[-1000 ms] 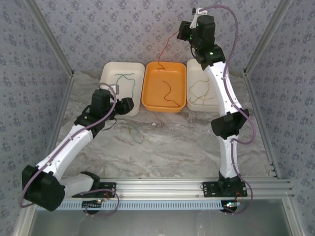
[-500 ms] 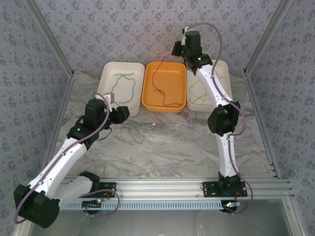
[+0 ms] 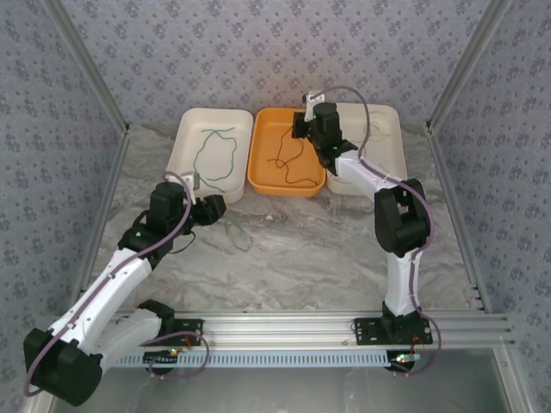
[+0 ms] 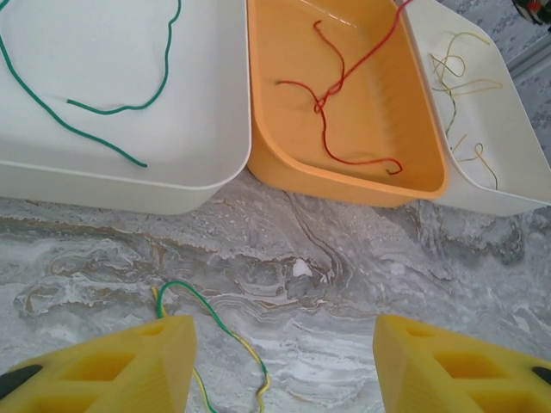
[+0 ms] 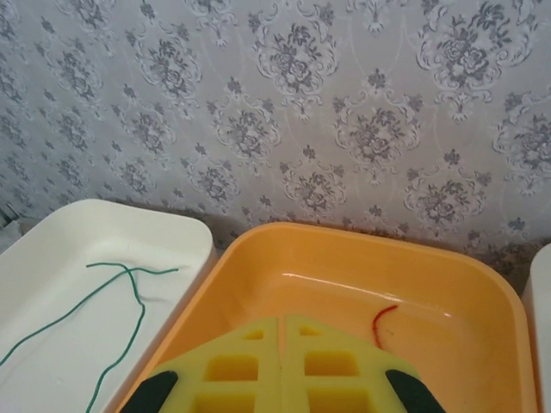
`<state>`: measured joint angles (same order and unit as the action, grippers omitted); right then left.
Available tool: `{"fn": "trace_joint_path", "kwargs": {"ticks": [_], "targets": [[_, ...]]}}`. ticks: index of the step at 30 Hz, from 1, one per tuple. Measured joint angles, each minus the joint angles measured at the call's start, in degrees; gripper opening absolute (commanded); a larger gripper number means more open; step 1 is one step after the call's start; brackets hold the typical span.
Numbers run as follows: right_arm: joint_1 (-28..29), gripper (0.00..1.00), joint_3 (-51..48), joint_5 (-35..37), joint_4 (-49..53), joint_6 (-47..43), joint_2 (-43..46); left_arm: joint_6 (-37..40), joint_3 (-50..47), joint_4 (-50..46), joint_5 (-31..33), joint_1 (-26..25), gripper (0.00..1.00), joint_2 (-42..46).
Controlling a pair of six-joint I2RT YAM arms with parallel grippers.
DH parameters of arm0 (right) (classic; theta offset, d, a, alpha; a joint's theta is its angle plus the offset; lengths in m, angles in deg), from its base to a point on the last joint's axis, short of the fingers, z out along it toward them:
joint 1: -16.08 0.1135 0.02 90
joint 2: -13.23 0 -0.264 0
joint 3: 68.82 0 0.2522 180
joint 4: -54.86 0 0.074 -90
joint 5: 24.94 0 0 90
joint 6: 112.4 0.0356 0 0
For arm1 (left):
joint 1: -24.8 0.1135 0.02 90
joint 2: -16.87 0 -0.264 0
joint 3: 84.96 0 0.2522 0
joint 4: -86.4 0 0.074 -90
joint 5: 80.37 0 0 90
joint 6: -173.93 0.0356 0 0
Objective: Untangle the cables
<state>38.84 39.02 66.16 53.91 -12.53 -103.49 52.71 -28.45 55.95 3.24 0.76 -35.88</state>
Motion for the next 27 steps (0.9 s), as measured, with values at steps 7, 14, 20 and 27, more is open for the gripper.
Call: {"fn": "trace_joint_path", "kwargs": {"ticks": [7,14,20,27], "targets": [[-1.9,0.0,27.5,0.6,13.4,1.9,-14.2,-0.4,0.0,-0.2,0.0,-0.9,0.56,0.4],[-3.6,0.07,45.6,-0.7,29.4,4.8,-28.4,-0.3,0.0,-0.3,0.0,-1.0,0.56,0.8],[-2.8,0.35,37.5,-2.2,33.2,5.5,-26.9,-0.3,0.0,-0.1,0.0,-1.2,0.56,0.3],[-1.1,0.64,35.5,-2.4,35.7,5.2,-25.5,-0.4,0.0,0.1,0.0,-1.6,0.56,-1.4]]}}
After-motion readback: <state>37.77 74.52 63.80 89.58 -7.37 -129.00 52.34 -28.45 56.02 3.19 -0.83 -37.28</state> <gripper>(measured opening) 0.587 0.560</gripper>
